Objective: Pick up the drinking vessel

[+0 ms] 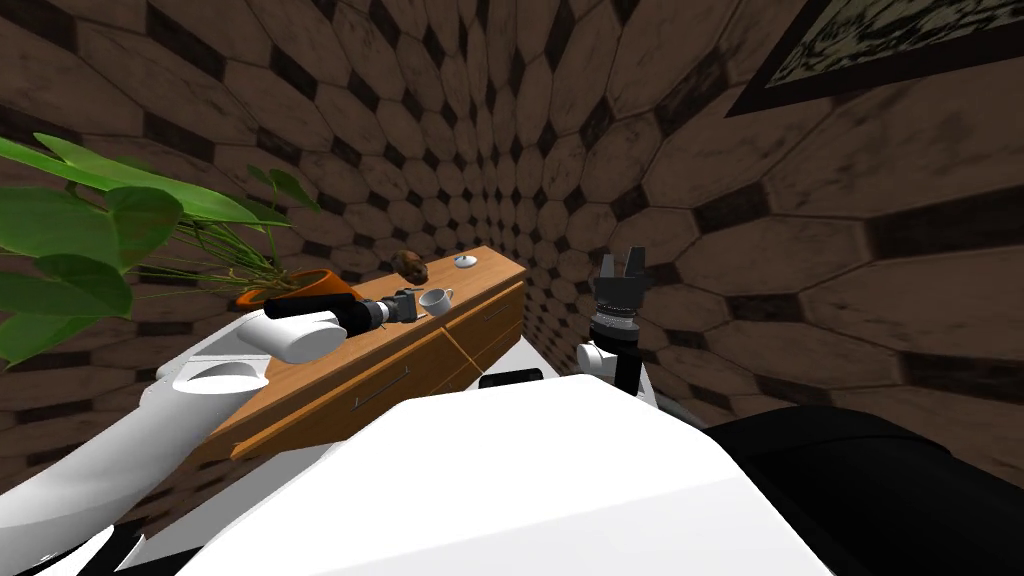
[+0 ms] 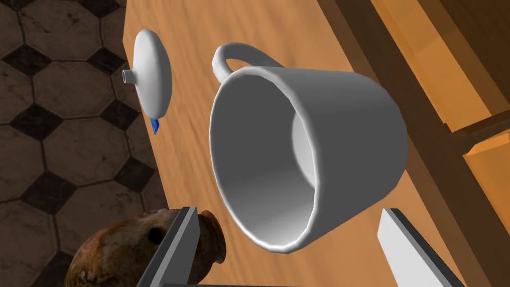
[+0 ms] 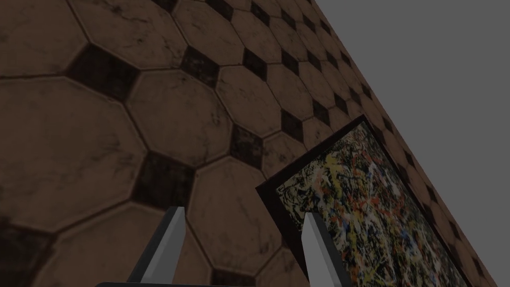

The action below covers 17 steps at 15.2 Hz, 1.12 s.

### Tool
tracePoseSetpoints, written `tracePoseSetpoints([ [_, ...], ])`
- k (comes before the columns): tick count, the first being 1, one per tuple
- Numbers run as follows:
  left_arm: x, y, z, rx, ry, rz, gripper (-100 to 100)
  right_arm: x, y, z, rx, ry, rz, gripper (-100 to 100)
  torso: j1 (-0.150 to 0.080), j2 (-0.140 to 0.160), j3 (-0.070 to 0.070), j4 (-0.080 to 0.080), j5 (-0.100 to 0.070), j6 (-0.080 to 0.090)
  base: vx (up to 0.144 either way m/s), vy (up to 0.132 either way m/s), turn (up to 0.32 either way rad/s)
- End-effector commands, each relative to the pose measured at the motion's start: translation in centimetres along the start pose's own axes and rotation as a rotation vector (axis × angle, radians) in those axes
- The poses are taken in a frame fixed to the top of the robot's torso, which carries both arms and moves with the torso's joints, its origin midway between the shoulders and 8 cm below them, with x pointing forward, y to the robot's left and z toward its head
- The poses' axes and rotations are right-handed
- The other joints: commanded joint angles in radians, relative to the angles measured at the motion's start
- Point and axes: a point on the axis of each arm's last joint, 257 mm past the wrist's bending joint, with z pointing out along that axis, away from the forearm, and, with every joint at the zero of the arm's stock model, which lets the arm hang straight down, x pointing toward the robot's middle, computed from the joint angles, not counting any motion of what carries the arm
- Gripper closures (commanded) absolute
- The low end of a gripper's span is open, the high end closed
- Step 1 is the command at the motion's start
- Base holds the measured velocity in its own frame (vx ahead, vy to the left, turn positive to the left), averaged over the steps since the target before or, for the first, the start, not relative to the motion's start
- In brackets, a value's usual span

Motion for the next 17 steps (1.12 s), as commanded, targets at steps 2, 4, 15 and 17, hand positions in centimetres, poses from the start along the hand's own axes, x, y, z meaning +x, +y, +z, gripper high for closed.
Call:
tracePoseSetpoints([
  [2,-0.7,1.0,-0.6,-0.081,-0.016,-0.012,-100,0.0,0.0,0.0,0.0,0.0,0.0,0,0.0,0.0,0.0,0.0,0.0,0.001,-0.006,0.007,-0.24],
  [4,-0.9,1.5,-0.6,-0.1,-0.024,-0.012,-100,0.0,0.0,0.0,0.0,0.0,0.0,0,0.0,0.0,0.0,0.0,0.0,0.0,-0.003,0.01,-0.027],
  [15,-2.5,4.4,-3.8,-0.35,-0.086,-0.05,-100,0.0,0.0,0.0,0.0,0.0,0.0,0,0.0,0.0,0.0,0.0,0.0,0.0,-0.001,0.008,-0.155],
  [17,-2.8,5.1,-4.1,-0.379,-0.1,-0.049,-100,0.0,0.0,0.0,0.0,0.0,0.0,0,0.0,0.0,0.0,0.0,0.0,0.0,-0.001,0.013,-0.135],
])
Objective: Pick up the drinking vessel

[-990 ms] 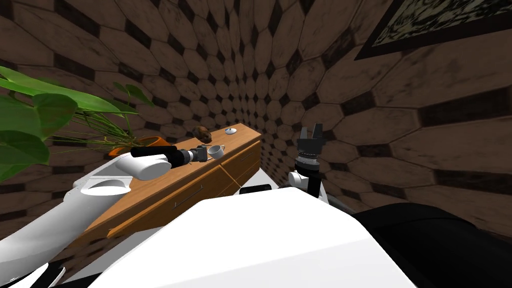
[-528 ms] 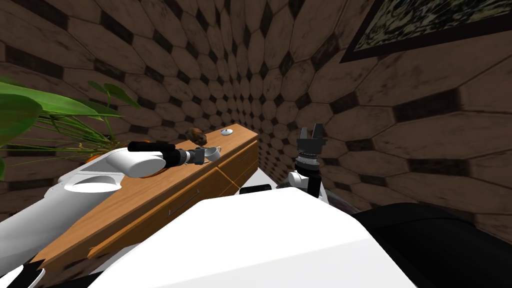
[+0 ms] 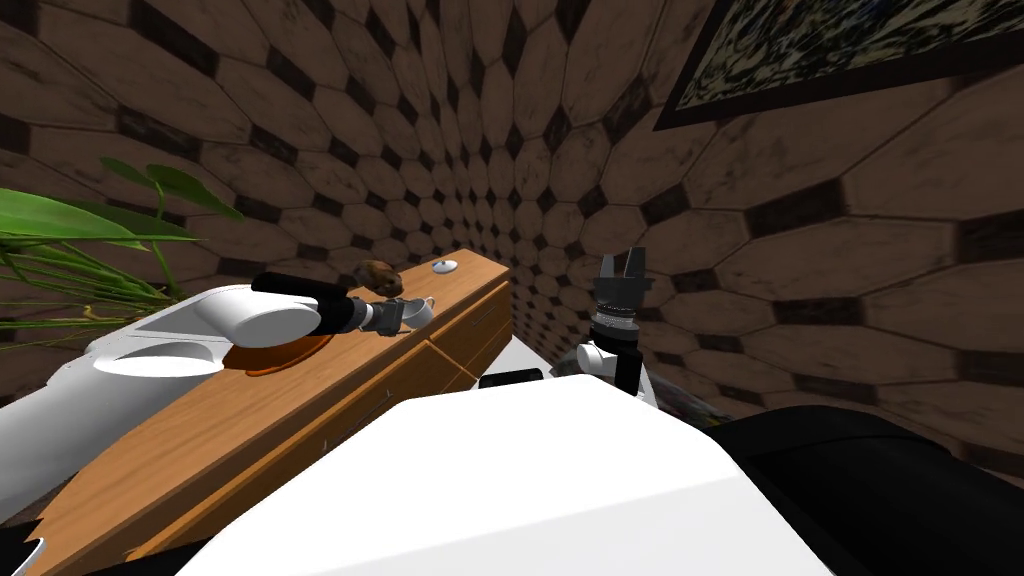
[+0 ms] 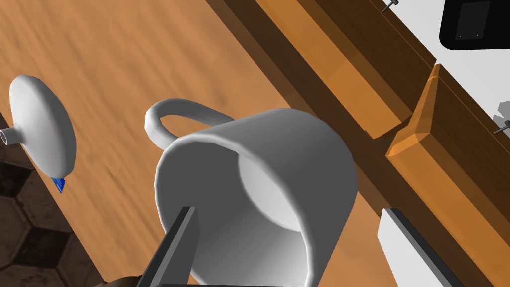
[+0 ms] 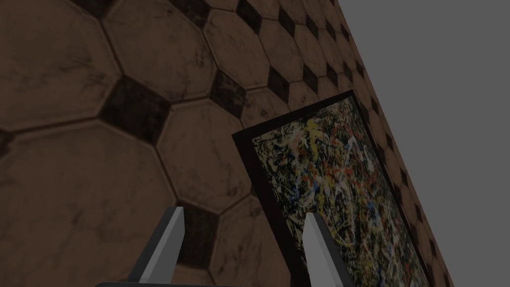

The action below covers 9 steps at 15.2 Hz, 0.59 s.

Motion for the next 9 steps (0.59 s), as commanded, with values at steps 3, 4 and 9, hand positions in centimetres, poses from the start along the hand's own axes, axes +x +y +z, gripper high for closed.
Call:
tracePoseSetpoints([
  [3,-0.8,1.6,-0.8,-0.087,-0.03,-0.012,-100,0.0,0.0,0.0,0.0,0.0,0.0,0,0.0,0.0,0.0,0.0,0.0,0.001,0.001,0.012,-0.145],
  [4,-1.0,2.0,-1.5,-0.122,-0.036,-0.021,-100,0.0,0.0,0.0,0.0,0.0,0.0,0,0.0,0.0,0.0,0.0,0.0,0.0,0.002,0.009,-0.161],
  [9,-1.7,3.5,-2.4,-0.202,-0.068,-0.029,-100,0.0,0.0,0.0,0.0,0.0,0.0,0,0.0,0.0,0.0,0.0,0.0,0.0,0.002,0.013,-0.129],
])
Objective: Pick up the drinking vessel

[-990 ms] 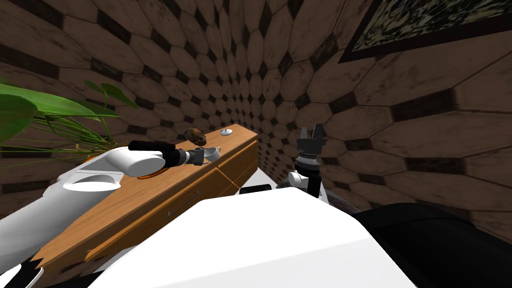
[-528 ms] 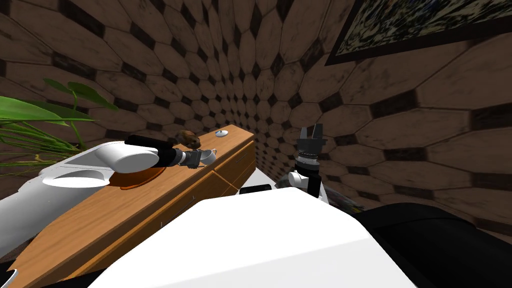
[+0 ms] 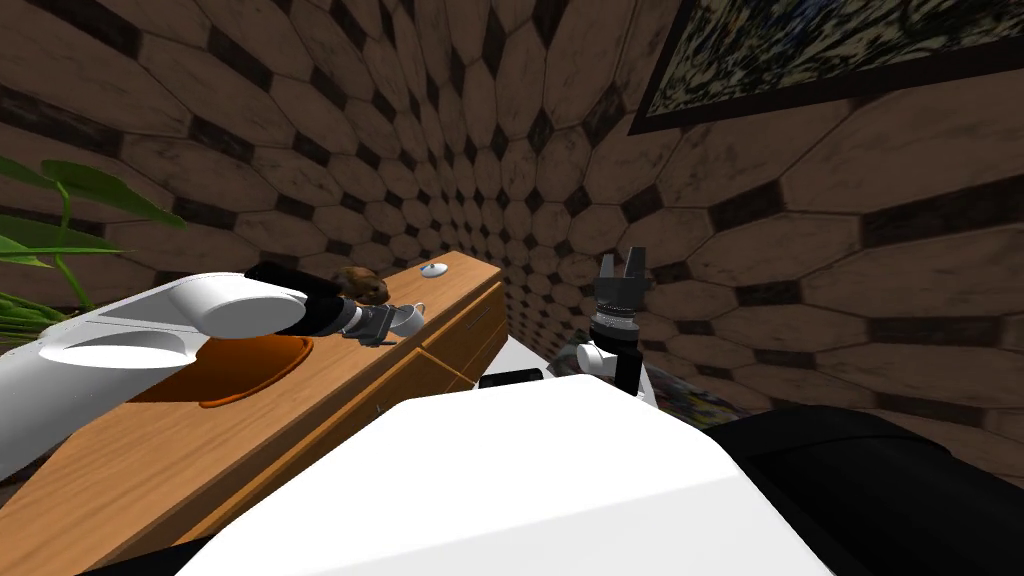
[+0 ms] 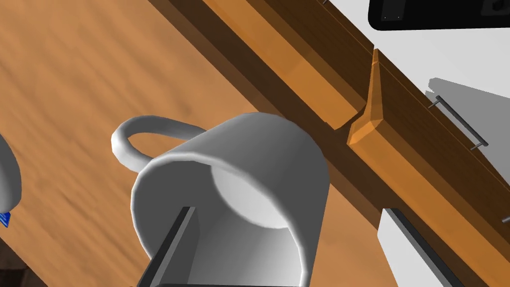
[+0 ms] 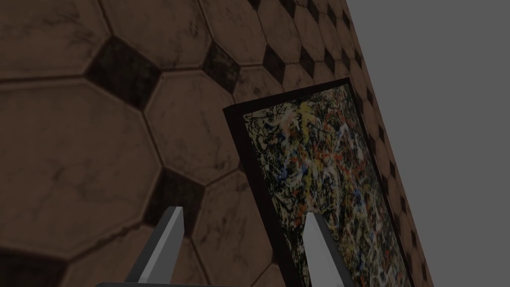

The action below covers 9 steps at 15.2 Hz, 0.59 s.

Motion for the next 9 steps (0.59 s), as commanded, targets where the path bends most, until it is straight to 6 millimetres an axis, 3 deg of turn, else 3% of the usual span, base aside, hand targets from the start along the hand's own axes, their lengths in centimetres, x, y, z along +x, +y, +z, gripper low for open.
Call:
tracePoseSetpoints([
  [1,-0.5,1.0,-0.7,-0.055,-0.018,-0.01,-100,0.0,0.0,0.0,0.0,0.0,0.0,0,0.0,0.0,0.0,0.0,0.0,0.0,0.002,0.011,-0.12],
  [9,-1.7,3.7,-2.5,-0.192,-0.07,-0.03,-100,0.0,0.0,0.0,0.0,0.0,0.0,0,0.0,0.0,0.0,0.0,0.0,0.0,0.003,0.015,-0.135],
])
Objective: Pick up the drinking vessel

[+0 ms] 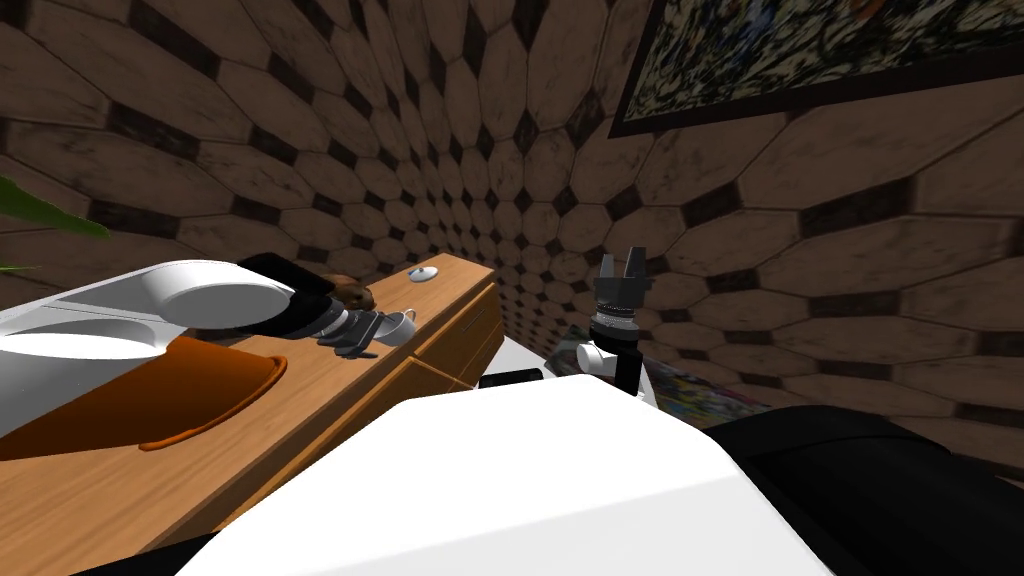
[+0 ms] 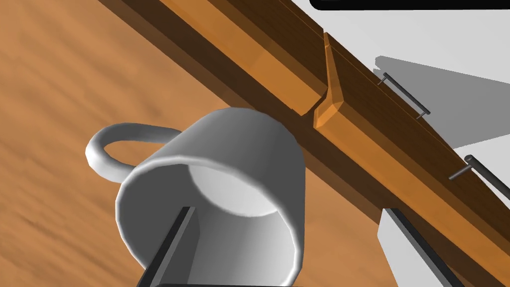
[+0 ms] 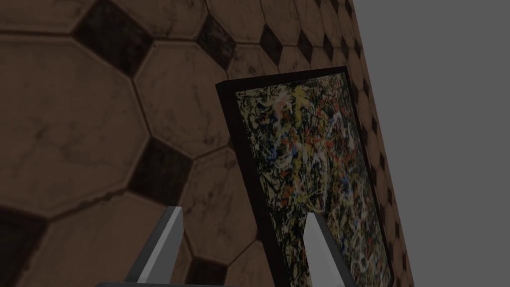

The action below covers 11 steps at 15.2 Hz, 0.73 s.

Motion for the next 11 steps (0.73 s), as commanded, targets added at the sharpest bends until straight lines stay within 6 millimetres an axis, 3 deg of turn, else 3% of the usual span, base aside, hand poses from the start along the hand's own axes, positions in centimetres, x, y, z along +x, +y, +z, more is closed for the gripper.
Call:
tracePoseSetpoints([
  [1,-0.4,1.0,-0.5,-0.049,-0.019,-0.009,-100,0.0,0.0,0.0,0.0,0.0,0.0,0,0.0,0.0,0.0,0.0,0.0,0.0,0.003,0.018,-0.11],
  [5,-1.0,2.3,-1.2,-0.107,-0.041,-0.019,-100,0.0,0.0,0.0,0.0,0.0,0.0,0,0.0,0.0,0.0,0.0,0.0,0.0,0.006,0.016,-0.113],
  [10,-2.0,2.1,1.4,-0.09,-0.038,-0.031,-100,0.0,0.0,0.0,0.0,0.0,0.0,0,-0.002,0.002,0.001,0.0,0.0,0.0,-0.017,-0.01,-0.054],
  [11,-1.7,2.0,0.9,-0.092,-0.037,-0.029,-100,0.0,0.0,0.0,0.0,0.0,0.0,0,-0.002,0.002,0.001,0.0,0.0,0.0,-0.021,-0.016,-0.021],
])
